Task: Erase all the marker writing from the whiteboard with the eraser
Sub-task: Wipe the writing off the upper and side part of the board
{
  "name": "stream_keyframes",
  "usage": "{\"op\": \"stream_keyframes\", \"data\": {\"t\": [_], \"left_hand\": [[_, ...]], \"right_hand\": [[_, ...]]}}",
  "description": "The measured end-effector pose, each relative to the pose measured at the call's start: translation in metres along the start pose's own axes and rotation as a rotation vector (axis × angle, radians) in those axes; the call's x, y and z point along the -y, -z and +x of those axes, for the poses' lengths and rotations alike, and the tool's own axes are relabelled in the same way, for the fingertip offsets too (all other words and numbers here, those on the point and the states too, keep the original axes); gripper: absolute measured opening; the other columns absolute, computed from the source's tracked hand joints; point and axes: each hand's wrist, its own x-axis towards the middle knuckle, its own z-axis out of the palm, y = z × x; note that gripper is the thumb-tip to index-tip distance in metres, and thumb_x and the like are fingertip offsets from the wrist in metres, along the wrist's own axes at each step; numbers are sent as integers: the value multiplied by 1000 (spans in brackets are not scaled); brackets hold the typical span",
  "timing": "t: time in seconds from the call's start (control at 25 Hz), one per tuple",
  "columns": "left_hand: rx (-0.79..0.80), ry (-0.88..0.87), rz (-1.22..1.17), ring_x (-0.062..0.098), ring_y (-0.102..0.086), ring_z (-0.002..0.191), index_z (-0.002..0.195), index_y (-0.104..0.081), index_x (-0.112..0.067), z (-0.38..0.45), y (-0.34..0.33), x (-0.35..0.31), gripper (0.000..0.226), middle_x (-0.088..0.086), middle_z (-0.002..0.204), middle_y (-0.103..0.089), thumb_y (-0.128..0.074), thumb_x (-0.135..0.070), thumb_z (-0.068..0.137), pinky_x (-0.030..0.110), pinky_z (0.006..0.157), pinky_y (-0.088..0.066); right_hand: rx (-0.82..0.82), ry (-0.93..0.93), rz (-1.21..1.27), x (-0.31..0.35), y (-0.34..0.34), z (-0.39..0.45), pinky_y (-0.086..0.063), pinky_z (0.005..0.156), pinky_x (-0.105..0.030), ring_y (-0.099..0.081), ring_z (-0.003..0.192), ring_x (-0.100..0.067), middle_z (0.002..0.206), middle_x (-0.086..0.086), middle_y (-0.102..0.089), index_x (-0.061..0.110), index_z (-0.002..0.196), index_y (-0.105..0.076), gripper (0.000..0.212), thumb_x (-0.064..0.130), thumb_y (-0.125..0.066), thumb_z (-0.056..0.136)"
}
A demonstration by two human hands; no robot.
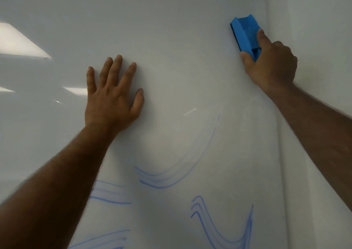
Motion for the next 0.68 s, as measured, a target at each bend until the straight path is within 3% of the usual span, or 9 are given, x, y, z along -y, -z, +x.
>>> {"op": "stream_keyframes", "data": {"t": [0.2, 0.44, 0.68], "left_hand": [[-7, -4, 6, 33, -20, 153, 157, -34, -19, -1, -1, -1, 67, 15, 164, -26, -35, -50, 97, 60, 123, -7], [-9, -4, -5, 33, -19, 153, 157, -33, -20, -1, -1, 0, 67, 15, 165, -25, -36, -50, 97, 61, 123, -7], [10, -17, 7, 33, -17, 154, 158, -31, -20, -2, -1, 3, 67, 16, 165, -23, -34, -50, 98, 59, 123, -5]], "right_hand": [[15, 63, 43, 3, -4, -13, -49, 87, -57, -55, 104, -45, 114, -27, -57, 24, 159, -29, 71, 56, -51, 100], [-197, 471, 120, 8, -19, -99, -46, 66, -45, -57, 79, -38, 97, -18, -61, 20, 150, -51, 63, 51, -58, 95], [-159, 852, 199, 21, -14, -195, -45, 73, -43, -59, 76, -31, 100, -13, -66, 24, 147, -46, 55, 50, -57, 100]]}}
